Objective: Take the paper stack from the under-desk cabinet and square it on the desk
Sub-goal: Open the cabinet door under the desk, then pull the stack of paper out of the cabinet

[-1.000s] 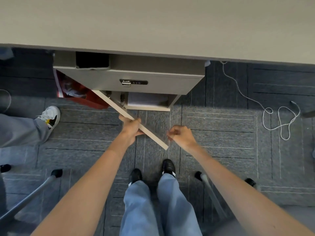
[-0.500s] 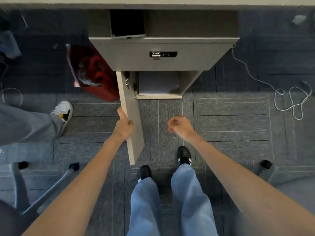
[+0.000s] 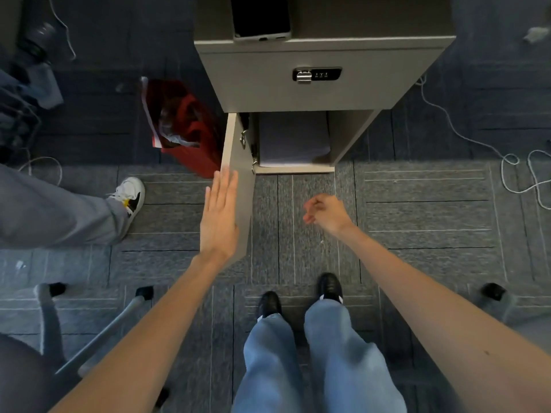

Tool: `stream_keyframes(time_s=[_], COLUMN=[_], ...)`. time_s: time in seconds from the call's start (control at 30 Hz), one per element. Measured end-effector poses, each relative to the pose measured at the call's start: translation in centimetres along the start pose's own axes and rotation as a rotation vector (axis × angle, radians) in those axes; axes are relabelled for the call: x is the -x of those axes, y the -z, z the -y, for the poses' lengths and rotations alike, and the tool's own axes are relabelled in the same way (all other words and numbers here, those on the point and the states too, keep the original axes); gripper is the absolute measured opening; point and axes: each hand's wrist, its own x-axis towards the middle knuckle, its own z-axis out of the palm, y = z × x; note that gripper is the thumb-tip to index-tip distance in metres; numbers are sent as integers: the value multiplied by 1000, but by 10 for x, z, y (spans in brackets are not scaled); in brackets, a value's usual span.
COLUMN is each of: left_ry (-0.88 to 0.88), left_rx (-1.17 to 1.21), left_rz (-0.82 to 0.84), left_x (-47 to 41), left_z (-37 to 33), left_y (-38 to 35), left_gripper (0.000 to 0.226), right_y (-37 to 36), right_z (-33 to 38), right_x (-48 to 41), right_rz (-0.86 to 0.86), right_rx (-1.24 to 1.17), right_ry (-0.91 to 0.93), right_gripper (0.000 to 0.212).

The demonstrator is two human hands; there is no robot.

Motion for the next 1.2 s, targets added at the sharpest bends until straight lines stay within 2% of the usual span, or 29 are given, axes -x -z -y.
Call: stream_keyframes(time_s=[0.13, 0.23, 0.37, 0.5, 0.6, 0.77, 1.0, 1.1, 1.2], left_ry=[-271, -256, -248, -270, -269, -268, -67, -63, 19], left_rx=[-365, -345, -281, -188, -160, -142, -34, -54, -61], left_rz=[46, 82, 21, -47, -99, -96, -13, 78, 190], left_x=[-19, -48, -93, -142, -179, -241, -301, -313, -317], left_z=[-15, -21, -14, 1, 15, 36, 52, 61, 64], left_y=[-21, -50, -106, -171, -216, -282, -348, -365, -376], left_gripper=[95, 88, 72, 43, 32, 34, 44, 52, 57], right_y=[-1, 1, -2, -8, -11, -9, 12, 14, 13], right_z=[-8, -21, -45, -65, -77, -98, -120, -128, -134], right_x=[-25, -60, -117, -185, -243, -337, -420, -439, -447], right_rz=[13, -2, -74, -174, -221, -282, -495, -481, -403], right_rx=[32, 33, 53, 123, 144, 229, 549, 667, 680], right_ry=[33, 62, 129, 210, 280, 343, 421, 349, 231], right_gripper=[33, 40, 38, 27, 25, 23, 33, 49, 61])
